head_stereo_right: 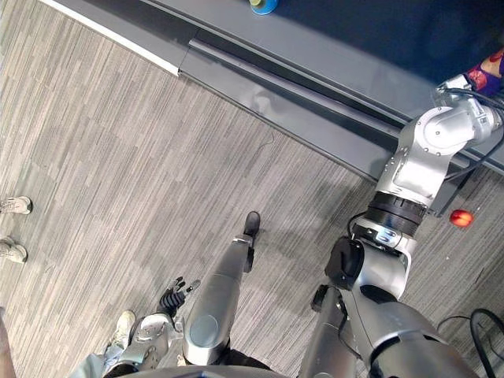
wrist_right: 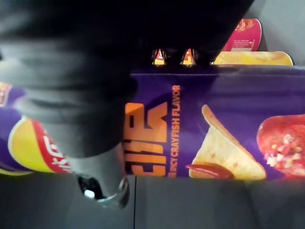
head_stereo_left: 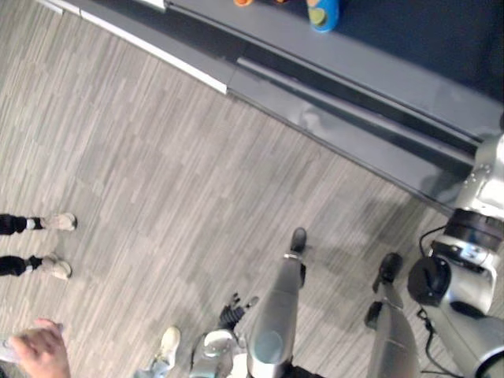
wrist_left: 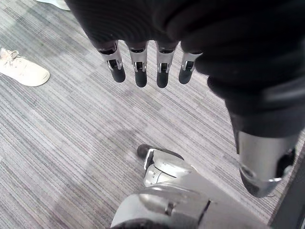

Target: Put the gum and the chips on the shelf.

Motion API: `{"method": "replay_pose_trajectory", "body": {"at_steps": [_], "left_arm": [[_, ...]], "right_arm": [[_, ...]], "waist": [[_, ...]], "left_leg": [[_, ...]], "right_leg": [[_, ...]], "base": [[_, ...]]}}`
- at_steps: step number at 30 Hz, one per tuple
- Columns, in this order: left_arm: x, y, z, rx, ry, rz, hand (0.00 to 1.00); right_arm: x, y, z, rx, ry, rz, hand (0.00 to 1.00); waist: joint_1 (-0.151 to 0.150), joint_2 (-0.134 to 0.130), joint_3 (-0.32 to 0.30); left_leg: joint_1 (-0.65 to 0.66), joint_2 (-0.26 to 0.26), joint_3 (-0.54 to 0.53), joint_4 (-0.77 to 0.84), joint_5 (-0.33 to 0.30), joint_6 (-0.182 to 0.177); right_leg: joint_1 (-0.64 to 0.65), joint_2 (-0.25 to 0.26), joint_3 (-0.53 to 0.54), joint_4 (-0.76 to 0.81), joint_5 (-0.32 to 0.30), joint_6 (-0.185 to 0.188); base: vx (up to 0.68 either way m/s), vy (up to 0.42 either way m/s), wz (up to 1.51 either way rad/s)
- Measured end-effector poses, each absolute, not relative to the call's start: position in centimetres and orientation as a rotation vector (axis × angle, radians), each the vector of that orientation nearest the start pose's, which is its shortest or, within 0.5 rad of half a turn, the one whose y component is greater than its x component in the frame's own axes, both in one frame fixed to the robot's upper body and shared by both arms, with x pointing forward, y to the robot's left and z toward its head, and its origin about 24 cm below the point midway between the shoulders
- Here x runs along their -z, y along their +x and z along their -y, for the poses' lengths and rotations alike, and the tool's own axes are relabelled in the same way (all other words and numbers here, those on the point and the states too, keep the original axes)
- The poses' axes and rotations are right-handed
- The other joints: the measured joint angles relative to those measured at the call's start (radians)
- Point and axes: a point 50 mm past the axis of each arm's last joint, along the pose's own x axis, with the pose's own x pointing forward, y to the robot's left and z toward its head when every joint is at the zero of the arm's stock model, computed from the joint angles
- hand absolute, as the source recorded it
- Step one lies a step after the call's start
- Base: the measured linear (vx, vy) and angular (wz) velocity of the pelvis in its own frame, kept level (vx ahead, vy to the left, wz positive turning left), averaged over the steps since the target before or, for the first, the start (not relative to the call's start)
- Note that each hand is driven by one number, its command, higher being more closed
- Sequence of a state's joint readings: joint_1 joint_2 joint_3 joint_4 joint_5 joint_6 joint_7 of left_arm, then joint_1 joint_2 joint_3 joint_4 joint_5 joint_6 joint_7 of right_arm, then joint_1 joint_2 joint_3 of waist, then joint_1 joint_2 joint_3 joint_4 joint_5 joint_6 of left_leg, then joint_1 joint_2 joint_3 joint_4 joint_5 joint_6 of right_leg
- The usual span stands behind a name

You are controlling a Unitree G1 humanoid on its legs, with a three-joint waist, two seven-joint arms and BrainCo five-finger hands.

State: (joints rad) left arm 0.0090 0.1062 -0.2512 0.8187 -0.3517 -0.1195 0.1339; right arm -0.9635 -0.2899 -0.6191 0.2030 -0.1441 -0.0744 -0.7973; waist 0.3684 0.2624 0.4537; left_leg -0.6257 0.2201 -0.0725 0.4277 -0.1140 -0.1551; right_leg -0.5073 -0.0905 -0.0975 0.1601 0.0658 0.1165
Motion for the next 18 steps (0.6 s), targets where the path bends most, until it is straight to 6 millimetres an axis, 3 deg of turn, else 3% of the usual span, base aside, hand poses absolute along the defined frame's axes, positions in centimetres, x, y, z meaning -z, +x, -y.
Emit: {"method": "replay_pose_trajectory", "body": {"at_steps": [6,12,18], "left_arm": [[12.4,16.7,-15.3,-0.057,-0.071,-0.756,0.00],[14.3,14.2,-15.0,-0.079,-0.071,-0.885,0.00],[14.3,14.2,-14.9,-0.080,-0.074,-0.877,0.00]], "right_arm": [[-29.8,29.6,29.8,1.219,0.231,0.859,1.00],[-31.1,29.6,29.6,1.202,0.127,0.904,1.00],[-31.4,29.9,28.8,1.180,0.087,0.918,1.00]], "waist": [[0.016,0.010,-0.004],[0.048,0.025,-0.016],[0.051,0.036,-0.025]], "left_leg": [[-0.041,0.003,0.003,0.031,-0.016,0.005],[-0.061,0.001,0.007,0.028,-0.018,0.006],[-0.083,-0.002,0.009,0.027,-0.018,0.006]], "right_leg": [[-0.037,0.002,0.004,0.008,0.000,0.001],[-0.064,0.001,0.013,0.008,0.002,0.003],[-0.086,-0.003,0.014,0.006,0.002,0.003]], "base": [[0.01,0.030,-0.06],[0.01,0.025,-0.04],[0.01,0.026,-0.01]]}}
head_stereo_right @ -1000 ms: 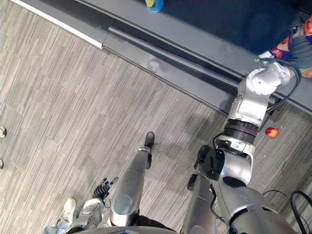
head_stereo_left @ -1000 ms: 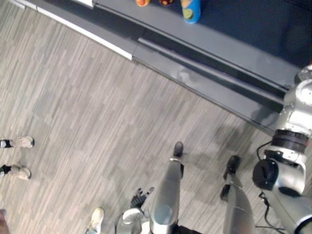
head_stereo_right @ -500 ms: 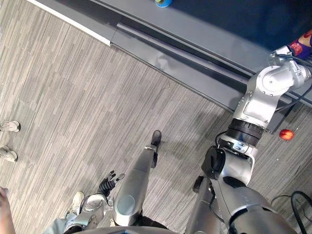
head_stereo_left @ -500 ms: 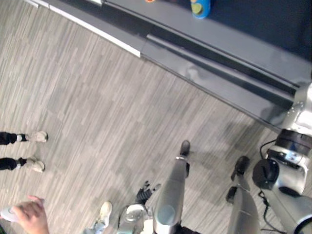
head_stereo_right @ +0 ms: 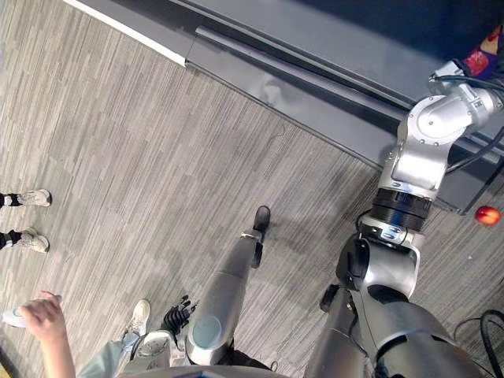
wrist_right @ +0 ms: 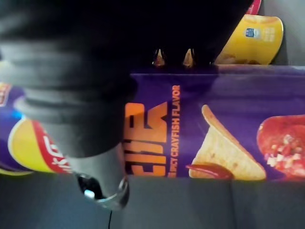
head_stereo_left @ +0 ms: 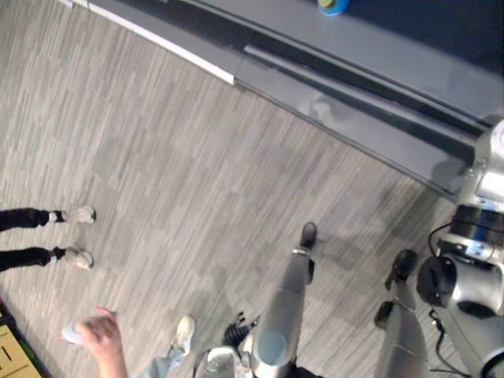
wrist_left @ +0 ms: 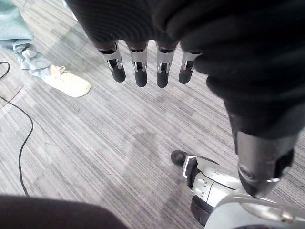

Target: Put the gum and the chips on the shelf.

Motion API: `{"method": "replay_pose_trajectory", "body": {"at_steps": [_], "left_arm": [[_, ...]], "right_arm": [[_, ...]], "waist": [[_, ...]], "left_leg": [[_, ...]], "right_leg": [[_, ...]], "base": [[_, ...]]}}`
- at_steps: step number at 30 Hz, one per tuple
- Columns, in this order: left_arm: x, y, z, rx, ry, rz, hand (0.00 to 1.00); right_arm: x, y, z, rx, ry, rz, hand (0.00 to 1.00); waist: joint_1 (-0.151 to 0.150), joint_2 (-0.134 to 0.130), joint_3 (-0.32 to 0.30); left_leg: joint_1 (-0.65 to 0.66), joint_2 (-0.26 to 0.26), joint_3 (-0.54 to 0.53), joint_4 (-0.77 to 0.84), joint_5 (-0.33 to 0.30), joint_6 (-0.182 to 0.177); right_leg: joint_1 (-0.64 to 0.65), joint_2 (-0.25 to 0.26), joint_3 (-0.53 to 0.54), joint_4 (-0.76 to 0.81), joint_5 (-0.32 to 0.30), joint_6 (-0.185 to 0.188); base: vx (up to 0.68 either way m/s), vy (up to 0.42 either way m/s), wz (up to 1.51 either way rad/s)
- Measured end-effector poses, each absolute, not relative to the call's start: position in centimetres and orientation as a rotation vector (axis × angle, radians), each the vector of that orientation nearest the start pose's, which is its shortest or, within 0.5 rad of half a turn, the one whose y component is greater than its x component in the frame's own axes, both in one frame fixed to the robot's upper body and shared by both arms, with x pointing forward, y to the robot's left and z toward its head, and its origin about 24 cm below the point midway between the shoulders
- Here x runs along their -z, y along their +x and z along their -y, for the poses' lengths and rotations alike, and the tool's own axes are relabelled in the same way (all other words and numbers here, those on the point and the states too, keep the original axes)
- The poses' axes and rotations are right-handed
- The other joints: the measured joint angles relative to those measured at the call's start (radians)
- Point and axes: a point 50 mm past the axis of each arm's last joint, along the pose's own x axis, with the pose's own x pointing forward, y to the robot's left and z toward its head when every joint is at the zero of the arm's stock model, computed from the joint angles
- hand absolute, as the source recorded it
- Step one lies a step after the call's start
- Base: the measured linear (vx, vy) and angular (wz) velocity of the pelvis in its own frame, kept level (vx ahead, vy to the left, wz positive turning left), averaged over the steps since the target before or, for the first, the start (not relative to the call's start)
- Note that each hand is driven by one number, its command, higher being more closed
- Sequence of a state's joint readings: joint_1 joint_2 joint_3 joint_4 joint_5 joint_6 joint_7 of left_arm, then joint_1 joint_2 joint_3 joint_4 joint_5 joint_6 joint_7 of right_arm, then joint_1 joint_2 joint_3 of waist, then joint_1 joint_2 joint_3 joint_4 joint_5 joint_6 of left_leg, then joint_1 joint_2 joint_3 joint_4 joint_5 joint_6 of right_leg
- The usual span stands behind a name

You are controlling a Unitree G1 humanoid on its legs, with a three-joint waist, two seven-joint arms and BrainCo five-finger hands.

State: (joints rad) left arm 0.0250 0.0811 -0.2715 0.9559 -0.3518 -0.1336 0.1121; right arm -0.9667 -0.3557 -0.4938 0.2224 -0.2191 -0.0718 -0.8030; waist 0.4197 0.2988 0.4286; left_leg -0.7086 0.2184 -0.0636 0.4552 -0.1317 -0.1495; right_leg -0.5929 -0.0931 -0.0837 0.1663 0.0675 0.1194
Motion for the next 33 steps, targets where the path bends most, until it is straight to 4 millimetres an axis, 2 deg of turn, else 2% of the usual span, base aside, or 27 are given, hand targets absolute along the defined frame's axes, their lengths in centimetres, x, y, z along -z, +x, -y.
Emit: {"method": "replay_pose_trajectory", "body": {"at_steps": [7,14,15,28,33], "left_arm": [[14.1,14.6,-14.8,-0.091,-0.092,-0.862,0.00],[14.0,15.2,-14.8,-0.088,-0.086,-0.854,0.00],[14.1,15.3,-14.8,-0.091,-0.084,-0.855,0.00],[14.1,15.3,-14.7,-0.092,-0.065,-0.860,0.00],[14.2,15.2,-14.8,-0.107,-0.059,-0.867,0.00]], "right_arm": [[-31.2,30.2,28.6,1.197,0.063,0.906,1.00],[-31.5,30.6,27.1,1.151,0.009,0.947,1.00],[-31.5,30.6,27.0,1.143,0.007,0.953,0.00],[-28.5,32.0,26.7,1.122,-0.005,0.830,0.00],[-27.7,32.0,26.7,1.124,0.016,0.811,0.00]], "waist": [[0.015,0.001,-0.003],[0.023,0.001,-0.003],[0.020,0.002,-0.003],[0.018,0.002,-0.004],[-0.004,0.003,-0.004]], "left_leg": [[-0.009,0.003,0.008,0.003,-0.003,-0.004],[-0.032,0.015,0.024,0.032,-0.021,-0.004],[-0.038,0.015,0.024,0.037,-0.023,-0.002],[-0.014,0.017,0.022,0.037,-0.023,-0.002],[0.001,0.018,0.013,0.044,-0.027,-0.001]], "right_leg": [[-0.017,0.003,0.014,-0.006,0.002,0.002],[-0.048,0.010,0.032,0.009,0.002,0.003],[-0.051,0.010,0.032,0.009,0.002,0.003],[-0.024,0.010,0.023,0.008,0.002,0.003],[0.004,0.010,0.009,0.007,0.001,0.003]], "base": [[0.01,0.021,-0.07],[-0.02,0.022,-0.10],[-0.02,0.031,-0.05],[0.00,0.002,0.00],[-0.03,0.022,0.07]]}}
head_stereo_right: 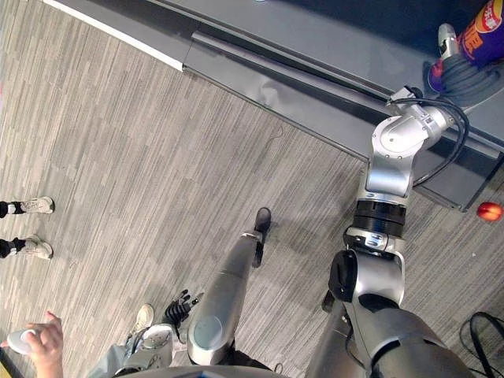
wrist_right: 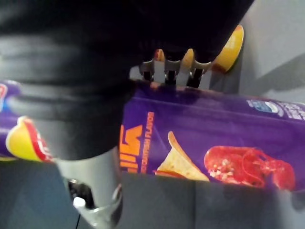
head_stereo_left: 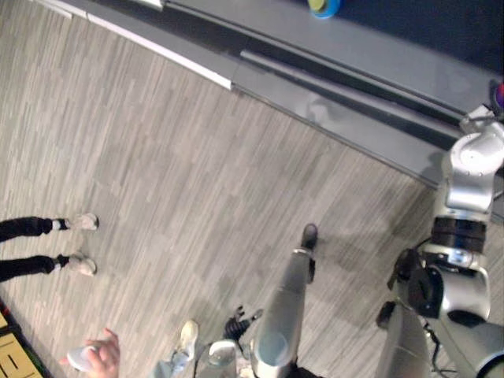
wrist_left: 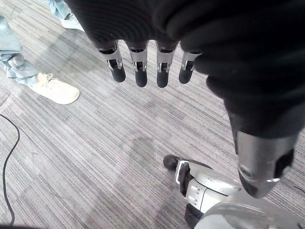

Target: Put the gum and the chips on the shelf.

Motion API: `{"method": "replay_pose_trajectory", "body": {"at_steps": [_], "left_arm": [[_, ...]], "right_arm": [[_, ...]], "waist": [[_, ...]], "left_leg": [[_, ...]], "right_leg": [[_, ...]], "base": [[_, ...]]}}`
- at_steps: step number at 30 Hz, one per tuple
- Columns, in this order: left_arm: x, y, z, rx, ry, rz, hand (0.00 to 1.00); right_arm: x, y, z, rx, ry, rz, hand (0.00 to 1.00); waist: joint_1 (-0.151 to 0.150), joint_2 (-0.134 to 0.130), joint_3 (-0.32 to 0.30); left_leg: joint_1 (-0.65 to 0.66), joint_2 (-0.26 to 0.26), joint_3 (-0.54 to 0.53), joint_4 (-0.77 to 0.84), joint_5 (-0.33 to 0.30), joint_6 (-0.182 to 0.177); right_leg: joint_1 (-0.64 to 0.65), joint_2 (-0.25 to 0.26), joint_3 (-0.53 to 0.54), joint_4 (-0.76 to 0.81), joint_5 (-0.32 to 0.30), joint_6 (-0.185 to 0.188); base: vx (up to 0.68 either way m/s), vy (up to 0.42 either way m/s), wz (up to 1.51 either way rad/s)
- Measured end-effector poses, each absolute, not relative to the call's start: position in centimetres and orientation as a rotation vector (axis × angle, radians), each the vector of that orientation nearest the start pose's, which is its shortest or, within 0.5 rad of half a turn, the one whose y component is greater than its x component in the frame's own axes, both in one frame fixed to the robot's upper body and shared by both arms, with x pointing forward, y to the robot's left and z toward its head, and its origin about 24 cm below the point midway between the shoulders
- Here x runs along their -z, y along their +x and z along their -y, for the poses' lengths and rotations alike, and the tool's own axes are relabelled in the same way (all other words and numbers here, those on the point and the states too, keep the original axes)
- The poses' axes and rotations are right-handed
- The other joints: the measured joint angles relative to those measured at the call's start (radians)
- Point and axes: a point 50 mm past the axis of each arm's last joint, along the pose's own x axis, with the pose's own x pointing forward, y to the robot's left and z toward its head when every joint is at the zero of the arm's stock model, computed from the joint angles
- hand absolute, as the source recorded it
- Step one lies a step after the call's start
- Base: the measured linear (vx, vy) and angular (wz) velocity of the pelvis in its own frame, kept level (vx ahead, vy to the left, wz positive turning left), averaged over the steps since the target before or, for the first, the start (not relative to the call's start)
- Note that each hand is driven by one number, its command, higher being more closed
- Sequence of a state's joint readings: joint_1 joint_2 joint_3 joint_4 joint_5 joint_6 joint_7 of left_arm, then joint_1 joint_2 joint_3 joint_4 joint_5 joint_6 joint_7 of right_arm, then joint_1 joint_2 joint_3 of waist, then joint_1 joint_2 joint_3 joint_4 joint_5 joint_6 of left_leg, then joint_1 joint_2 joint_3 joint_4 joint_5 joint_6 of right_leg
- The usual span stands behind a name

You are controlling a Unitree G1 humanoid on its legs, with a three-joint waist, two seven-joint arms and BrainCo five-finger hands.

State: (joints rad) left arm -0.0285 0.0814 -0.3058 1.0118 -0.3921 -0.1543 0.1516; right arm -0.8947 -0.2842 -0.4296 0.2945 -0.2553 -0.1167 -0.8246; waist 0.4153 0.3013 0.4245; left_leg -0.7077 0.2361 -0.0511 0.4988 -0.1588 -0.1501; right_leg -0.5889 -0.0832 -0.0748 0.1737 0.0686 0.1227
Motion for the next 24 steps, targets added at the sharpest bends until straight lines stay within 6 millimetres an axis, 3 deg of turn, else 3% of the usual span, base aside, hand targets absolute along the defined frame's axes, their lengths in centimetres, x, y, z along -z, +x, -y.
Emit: {"method": "replay_pose_trajectory", "body": {"at_steps": [7,10,14,18,20,21,22,24], "left_arm": [[14.3,15.2,-15.0,-0.125,-0.064,-0.874,0.00],[14.4,14.8,-15.2,-0.147,-0.077,-0.883,0.00],[14.8,13.5,-15.6,-0.192,-0.108,-0.911,0.00],[15.0,12.1,-16.8,-0.263,-0.141,-0.923,0.00],[14.9,11.5,-18.0,-0.325,-0.163,-0.916,0.00],[14.9,11.4,-18.4,-0.341,-0.163,-0.915,0.00],[14.9,11.2,-19.4,-0.375,-0.148,-0.926,0.00],[14.8,11.1,-20.3,-0.421,-0.131,-0.933,0.00]], "right_arm": [[-23.9,32.2,26.5,1.143,0.100,0.702,0.00],[-21.9,32.6,26.1,1.131,0.121,0.626,0.00],[-17.2,33.0,24.6,1.067,0.128,0.483,0.00],[-11.2,32.5,21.7,0.922,0.119,0.297,0.00],[-6.2,30.9,20.5,0.830,0.105,0.122,0.00],[-4.9,30.4,20.2,0.802,0.107,0.078,0.00],[-1.8,28.5,19.2,0.714,0.082,-0.028,0.00],[1.3,26.0,18.7,0.621,0.039,-0.138,0.00]], "waist": [[-0.027,0.000,0.000],[-0.057,-0.001,0.001],[-0.107,-0.011,0.008],[-0.175,-0.063,0.045],[-0.217,-0.116,0.072],[-0.227,-0.133,0.071],[-0.259,-0.184,0.072],[-0.288,-0.235,0.059]], "left_leg": [[0.039,0.003,-0.001,0.009,-0.007,0.002],[0.072,0.004,0.002,0.019,-0.018,0.006],[0.153,0.013,0.020,0.028,-0.049,0.008],[0.259,0.023,0.048,-0.004,-0.057,0.004],[0.350,0.034,0.078,-0.045,-0.055,0.001],[0.368,0.038,0.089,-0.058,-0.054,-0.001],[0.420,0.040,0.108,-0.096,-0.046,-0.009],[0.481,0.035,0.122,-0.146,-0.030,-0.014]], "right_leg": [[0.042,0.001,-0.003,0.007,-0.002,-0.002],[0.078,0.001,-0.002,0.010,-0.007,0.000],[0.156,0.002,0.000,0.022,-0.031,0.000],[0.243,0.001,0.003,0.023,-0.051,0.002],[0.320,-0.001,-0.003,0.015,-0.071,-0.001],[0.334,-0.001,-0.004,0.010,-0.073,-0.001],[0.377,-0.001,-0.005,-0.019,-0.073,-0.001],[0.424,-0.007,-0.008,-0.044,-0.070,0.002]], "base": [[-0.01,0.006,0.01],[0.00,0.000,0.00],[0.01,0.002,0.00],[0.06,-0.011,0.03],[0.11,-0.048,0.12],[0.13,-0.045,0.08],[0.15,-0.028,0.03],[0.17,-0.016,0.03]]}}
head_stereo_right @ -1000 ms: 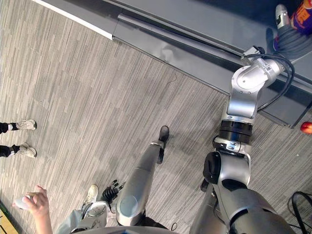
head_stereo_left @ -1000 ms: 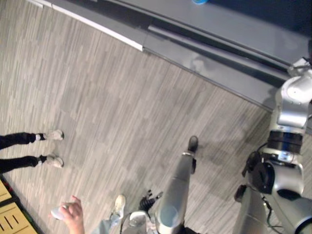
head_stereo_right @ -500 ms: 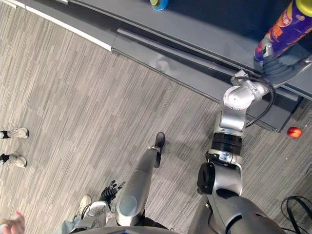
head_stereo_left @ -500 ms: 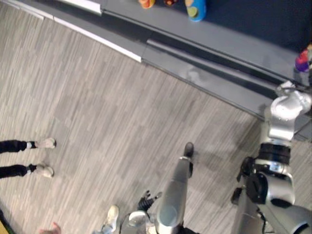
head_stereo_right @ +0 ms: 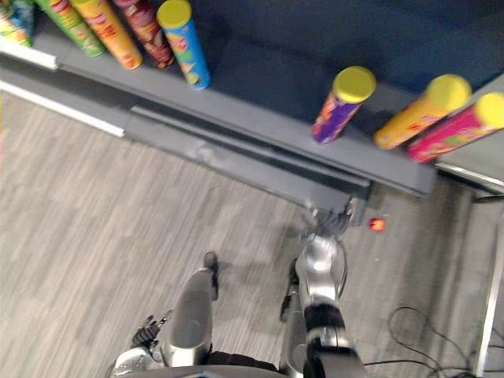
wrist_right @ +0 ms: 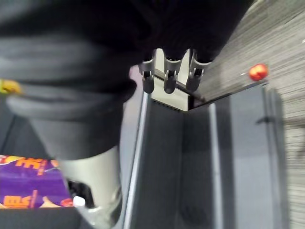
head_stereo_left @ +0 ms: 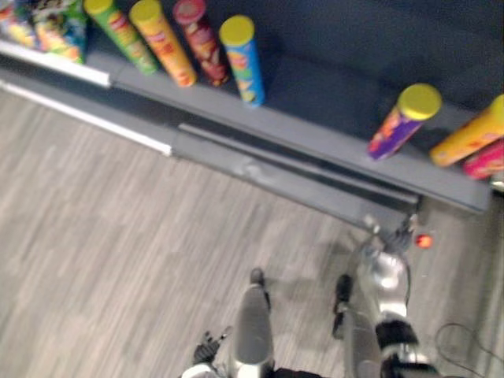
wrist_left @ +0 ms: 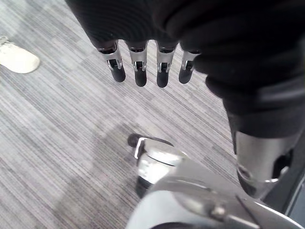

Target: Put the gum and the chips on the shelf.

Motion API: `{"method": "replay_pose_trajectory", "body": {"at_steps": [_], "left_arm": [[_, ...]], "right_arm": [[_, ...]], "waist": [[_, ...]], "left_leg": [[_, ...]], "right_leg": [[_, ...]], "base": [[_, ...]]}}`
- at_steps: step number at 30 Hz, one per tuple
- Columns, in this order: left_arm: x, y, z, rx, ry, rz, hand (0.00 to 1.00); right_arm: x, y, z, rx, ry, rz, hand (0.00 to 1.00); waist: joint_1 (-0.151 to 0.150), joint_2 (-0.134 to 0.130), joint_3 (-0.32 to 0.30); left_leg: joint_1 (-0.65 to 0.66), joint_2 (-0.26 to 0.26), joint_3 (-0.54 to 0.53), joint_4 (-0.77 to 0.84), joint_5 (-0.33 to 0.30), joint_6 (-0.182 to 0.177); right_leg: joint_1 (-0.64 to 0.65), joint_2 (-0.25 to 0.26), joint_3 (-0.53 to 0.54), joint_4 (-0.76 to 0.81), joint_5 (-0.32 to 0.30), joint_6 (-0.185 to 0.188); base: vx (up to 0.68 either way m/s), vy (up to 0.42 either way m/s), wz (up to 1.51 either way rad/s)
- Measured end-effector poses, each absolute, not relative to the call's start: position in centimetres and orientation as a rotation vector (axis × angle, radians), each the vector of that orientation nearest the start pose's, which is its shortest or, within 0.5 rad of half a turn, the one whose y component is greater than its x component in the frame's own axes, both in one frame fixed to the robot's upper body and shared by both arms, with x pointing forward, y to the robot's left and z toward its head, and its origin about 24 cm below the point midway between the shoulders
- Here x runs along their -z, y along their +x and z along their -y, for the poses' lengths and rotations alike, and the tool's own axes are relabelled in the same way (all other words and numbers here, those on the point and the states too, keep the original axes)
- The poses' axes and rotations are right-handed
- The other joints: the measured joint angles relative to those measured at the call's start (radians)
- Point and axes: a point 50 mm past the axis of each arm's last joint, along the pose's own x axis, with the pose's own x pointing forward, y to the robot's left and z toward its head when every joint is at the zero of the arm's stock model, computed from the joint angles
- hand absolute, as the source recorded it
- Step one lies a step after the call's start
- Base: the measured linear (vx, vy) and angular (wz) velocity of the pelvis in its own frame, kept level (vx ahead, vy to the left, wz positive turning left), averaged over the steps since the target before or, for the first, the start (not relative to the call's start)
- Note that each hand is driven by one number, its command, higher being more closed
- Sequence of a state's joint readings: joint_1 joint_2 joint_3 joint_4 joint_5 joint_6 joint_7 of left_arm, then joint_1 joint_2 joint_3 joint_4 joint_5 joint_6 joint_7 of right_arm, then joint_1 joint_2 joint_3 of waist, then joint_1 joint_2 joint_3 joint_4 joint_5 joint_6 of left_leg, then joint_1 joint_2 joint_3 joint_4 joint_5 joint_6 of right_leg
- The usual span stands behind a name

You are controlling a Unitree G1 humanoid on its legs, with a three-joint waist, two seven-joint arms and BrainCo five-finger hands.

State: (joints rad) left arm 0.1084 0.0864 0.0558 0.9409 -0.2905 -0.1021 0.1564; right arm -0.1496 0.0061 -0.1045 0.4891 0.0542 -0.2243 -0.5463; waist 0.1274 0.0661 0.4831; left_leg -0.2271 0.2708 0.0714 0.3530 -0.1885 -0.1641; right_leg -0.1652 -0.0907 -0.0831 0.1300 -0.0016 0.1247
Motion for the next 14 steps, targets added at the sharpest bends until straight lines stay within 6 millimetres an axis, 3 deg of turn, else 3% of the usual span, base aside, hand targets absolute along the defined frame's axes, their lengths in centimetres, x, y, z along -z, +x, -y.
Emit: {"method": "replay_pose_trajectory", "body": {"at_steps": [1,2,4,5,6,9,10,12,14], "left_arm": [[15.0,10.4,-21.4,-0.455,-0.118,-0.951,0.00],[15.1,9.7,-22.1,-0.487,-0.115,-0.970,0.00],[15.3,8.9,-22.9,-0.507,-0.096,-1.002,0.00],[15.5,8.3,-23.1,-0.506,-0.085,-1.032,0.00],[15.6,7.9,-23.2,-0.510,-0.093,-1.043,0.00],[15.9,6.3,-23.0,-0.511,-0.140,-1.069,0.00],[16.0,6.1,-23.0,-0.507,-0.150,-1.074,0.00],[16.2,5.5,-22.5,-0.469,-0.154,-1.099,0.00],[16.4,5.1,-22.3,-0.448,-0.150,-1.119,0.00]], "right_arm": [[5.1,22.8,18.9,0.557,0.006,-0.300,0.00],[7.4,20.5,19.2,0.530,-0.014,-0.414,0.00],[10.3,16.9,20.0,0.477,-0.040,-0.578,0.00],[12.7,13.1,21.0,0.435,-0.033,-0.739,0.00],[13.5,11.4,21.4,0.424,-0.031,-0.807,0.00],[16.4,3.3,22.6,0.439,0.097,-1.143,0.00],[16.6,2.1,22.7,0.462,0.136,-1.186,0.00],[17.0,-2.4,22.9,0.640,0.304,-1.312,0.00],[17.0,-4.4,22.8,0.791,0.411,-1.334,0.00]], "waist": [[-0.035,-0.050,-0.069],[-0.044,-0.078,-0.119],[-0.060,-0.108,-0.168],[-0.073,-0.117,-0.215],[-0.074,-0.118,-0.240],[-0.098,-0.106,-0.337],[-0.100,-0.101,-0.345],[-0.106,-0.087,-0.390],[-0.122,-0.080,-0.407]], "left_leg": [[0.035,-0.010,0.009,-0.061,0.016,-0.004],[0.059,-0.017,0.023,-0.104,0.030,-0.005],[0.129,-0.023,0.044,-0.174,0.048,-0.009],[0.189,-0.024,0.062,-0.227,0.060,-0.014],[0.209,-0.024,0.070,-0.246,0.064,-0.015],[0.292,-0.026,0.114,-0.326,0.078,-0.017],[0.307,-0.026,0.121,-0.336,0.080,-0.017],[0.342,-0.031,0.150,-0.369,0.086,-0.016],[0.371,-0.035,0.164,-0.392,0.096,-0.015]], "right_leg": [[0.018,-0.010,-0.019,-0.023,0.000,0.000],[0.022,-0.014,-0.021,-0.037,0.000,0.000],[0.059,-0.017,-0.022,-0.058,0.000,0.000],[0.089,-0.015,-0.023,-0.068,0.000,0.000],[0.097,-0.014,-0.024,-0.070,0.000,0.001],[0.129,-0.009,-0.020,-0.084,0.000,0.001],[0.137,-0.009,-0.019,-0.086,0.000,0.001],[0.142,-0.007,-0.013,-0.091,0.000,0.001],[0.154,-0.008,-0.013,-0.095,-0.001,0.001]], "base": [[0.19,0.000,0.00],[0.28,0.007,-0.09],[0.25,0.008,-0.18],[0.15,0.002,-0.15],[0.17,0.012,-0.18],[0.15,0.011,-0.23],[0.07,0.010,-0.29],[0.04,0.002,-0.28],[0.00,-0.003,-0.16]]}}
